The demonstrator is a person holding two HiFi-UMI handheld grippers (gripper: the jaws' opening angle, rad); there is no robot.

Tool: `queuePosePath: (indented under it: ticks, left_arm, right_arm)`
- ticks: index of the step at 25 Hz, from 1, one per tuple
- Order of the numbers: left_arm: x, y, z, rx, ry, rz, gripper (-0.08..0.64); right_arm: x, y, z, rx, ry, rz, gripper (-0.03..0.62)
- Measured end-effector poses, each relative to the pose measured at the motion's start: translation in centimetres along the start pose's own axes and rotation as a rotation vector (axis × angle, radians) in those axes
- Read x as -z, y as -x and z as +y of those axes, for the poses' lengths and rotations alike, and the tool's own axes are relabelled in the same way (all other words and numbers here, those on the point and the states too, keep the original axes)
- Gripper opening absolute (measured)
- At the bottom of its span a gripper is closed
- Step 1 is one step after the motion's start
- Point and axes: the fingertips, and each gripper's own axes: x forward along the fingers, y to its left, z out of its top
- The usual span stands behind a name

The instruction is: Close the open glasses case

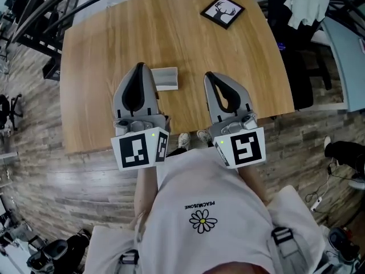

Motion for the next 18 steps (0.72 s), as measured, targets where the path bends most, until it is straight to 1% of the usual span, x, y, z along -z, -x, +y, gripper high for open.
queuePosePath:
  ticks: [4, 10, 15, 16, 18]
  left_arm:
    - [0.0, -0.2, 0.1, 0.009, 0.013, -0.007, 0.017]
    - [0.1, -0.7, 1.0, -0.016, 0.025, -0.007, 0.017]
    - [1.0, -1.8, 1.8, -0.014, 0.032, 0.001, 0.023]
    - [1.3, -2.1, 2.0, -0.012, 0.026, 0.005, 0.037]
    - [2.2, -3.0, 2.3, -0.001, 0.019, 0.022, 0.089]
  right_arm:
    - [0.0, 0.3, -0.3, 0.021, 0.031, -0.002, 0.008]
    - [-0.2, 0.2, -0.4, 0.027, 0.03, -0.006, 0.008]
    - [0.0, 0.3, -0.3, 0.015, 0.024, -0.007, 0.008]
    - [0.0, 0.3, -0.2, 0.011, 0.013, -0.005, 0.008]
    - [0.0, 0.3, -0.1, 0.005, 0.0, -0.002, 0.008]
